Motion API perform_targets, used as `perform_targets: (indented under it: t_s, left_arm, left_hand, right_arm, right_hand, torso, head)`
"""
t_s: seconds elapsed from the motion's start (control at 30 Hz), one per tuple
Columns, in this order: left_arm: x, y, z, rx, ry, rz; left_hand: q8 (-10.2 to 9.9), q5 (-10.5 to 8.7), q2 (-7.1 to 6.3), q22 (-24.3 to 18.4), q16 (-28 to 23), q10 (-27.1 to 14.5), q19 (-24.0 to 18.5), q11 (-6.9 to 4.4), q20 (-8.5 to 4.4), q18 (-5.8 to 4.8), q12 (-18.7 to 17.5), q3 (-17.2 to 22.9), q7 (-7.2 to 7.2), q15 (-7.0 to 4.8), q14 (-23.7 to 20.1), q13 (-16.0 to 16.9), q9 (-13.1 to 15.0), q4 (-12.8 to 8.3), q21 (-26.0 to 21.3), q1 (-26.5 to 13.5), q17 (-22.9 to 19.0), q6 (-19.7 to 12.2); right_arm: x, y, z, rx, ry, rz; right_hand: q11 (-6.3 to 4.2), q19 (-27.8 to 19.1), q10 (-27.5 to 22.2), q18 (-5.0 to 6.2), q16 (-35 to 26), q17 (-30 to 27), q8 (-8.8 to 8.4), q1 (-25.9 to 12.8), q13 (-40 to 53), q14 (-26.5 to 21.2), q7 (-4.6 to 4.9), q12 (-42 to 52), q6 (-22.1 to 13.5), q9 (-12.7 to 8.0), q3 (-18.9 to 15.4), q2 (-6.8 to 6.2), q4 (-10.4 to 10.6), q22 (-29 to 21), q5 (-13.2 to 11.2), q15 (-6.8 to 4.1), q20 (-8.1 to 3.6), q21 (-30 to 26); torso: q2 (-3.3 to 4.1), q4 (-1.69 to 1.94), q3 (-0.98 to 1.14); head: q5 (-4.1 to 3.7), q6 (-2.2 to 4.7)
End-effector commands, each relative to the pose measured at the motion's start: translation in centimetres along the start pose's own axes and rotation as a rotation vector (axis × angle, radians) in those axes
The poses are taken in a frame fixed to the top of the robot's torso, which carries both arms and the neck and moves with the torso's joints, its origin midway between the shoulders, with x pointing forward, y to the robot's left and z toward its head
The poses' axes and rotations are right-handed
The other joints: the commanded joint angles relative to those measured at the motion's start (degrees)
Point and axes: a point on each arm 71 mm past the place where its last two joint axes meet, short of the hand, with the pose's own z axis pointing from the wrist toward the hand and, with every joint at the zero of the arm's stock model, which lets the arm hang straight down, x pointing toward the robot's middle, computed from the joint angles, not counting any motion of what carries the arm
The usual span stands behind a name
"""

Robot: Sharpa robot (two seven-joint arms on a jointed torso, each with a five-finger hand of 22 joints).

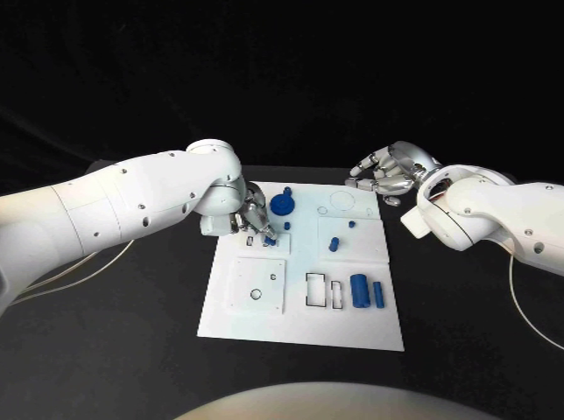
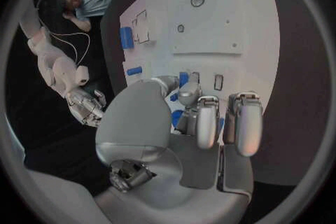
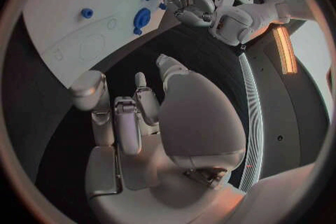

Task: Assemble the parts on the task board

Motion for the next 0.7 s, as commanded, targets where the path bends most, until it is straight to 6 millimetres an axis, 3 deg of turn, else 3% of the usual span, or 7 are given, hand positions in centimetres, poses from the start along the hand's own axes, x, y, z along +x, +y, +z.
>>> perform_targets:
  t_s: [0.03, 0.23, 0.4, 0.7]
  left_arm:
    - [0.15, -0.12, -0.05, 0.024, 0.015, -0.039]
    - [0.21, 0.09, -0.21, 0.046, 0.014, -0.085]
    - [0.22, 0.37, -0.46, 0.066, -0.002, -0.124]
    - [0.27, 0.7, -0.82, 0.066, -0.075, -0.094]
  left_hand:
    - [1.42, 2.8, -0.28, 12.51, 0.21, 0.32, 4.06, -0.06, -0.11, -0.97, -0.3, 3.83, -0.48, -0.51, 5.95, -0.08, 3.45, -3.32, 0.22, -1.52, 15.09, -0.09]
    - [3.83, 8.25, -0.91, 12.79, 0.21, 0.91, 4.24, -0.33, -0.32, -1.03, -0.14, 7.73, -0.62, -0.65, 5.95, 0.21, 4.94, -7.32, 0.33, -4.6, 15.09, -0.1]
    - [5.82, 9.99, -1.04, 13.01, 0.21, 1.9, 4.38, -0.54, -0.51, -1.09, 0.38, 10.91, -0.94, -0.87, 5.95, 0.94, 6.07, -10.15, 0.44, -6.4, 15.09, 0.88]
    - [7.23, 12.93, -1.54, 13.21, 0.21, 3.27, 4.51, -0.85, -0.77, -1.13, 1.34, 13.13, -1.27, -1.12, 5.95, 2.22, 6.81, -12.12, 0.53, -8.45, 15.09, 1.76]
  right_arm:
    - [0.17, -0.04, -0.01, 0.001, 0.019, -0.009]
    - [0.14, -0.1, -0.03, 0.003, 0.02, -0.01]
    - [0.11, -0.15, -0.04, 0.004, 0.02, -0.01]
    - [0.04, -0.25, -0.08, 0.005, 0.017, -0.01]
  right_hand:
    - [0.06, -0.27, 0.03, 0.88, -0.23, 11.78, 0.37, -0.5, 0.05, 5.12, 0.06, -0.24, -0.34, 0.05, 0.33, -0.1, -0.02, -0.03, 0.26, -0.24, -0.08, -0.38]
    - [0.05, -0.23, 0.07, 0.87, -0.25, 11.74, 0.41, -0.53, 0.06, 5.11, 0.05, -0.22, -0.34, 0.09, 0.37, -0.11, -0.03, 0.02, 0.33, -0.24, -0.09, -0.34]
    - [0.05, -0.23, 0.07, 0.87, -0.25, 11.74, 0.41, -0.53, 0.06, 5.11, 0.05, -0.22, -0.34, 0.09, 0.37, -0.11, -0.03, 0.02, 0.33, -0.24, -0.09, -0.34]
    - [0.04, -0.21, 0.08, 0.87, -0.25, 11.75, 0.44, -0.62, 0.04, 5.12, 0.04, -0.23, -0.35, 0.14, 0.38, -0.13, -0.01, 0.01, 0.38, -0.25, -0.1, -0.37]
  torso:
    - [0.01, -0.02, 0.02]
    - [-0.01, 0.02, 0.07]
    - [-0.01, 0.02, 0.04]
    - [0.0, 0.07, 0.01]
  head:
    - [0.04, 0.02]
    - [0.1, 0.11]
    - [0.1, 0.17]
    - [0.15, 0.0]
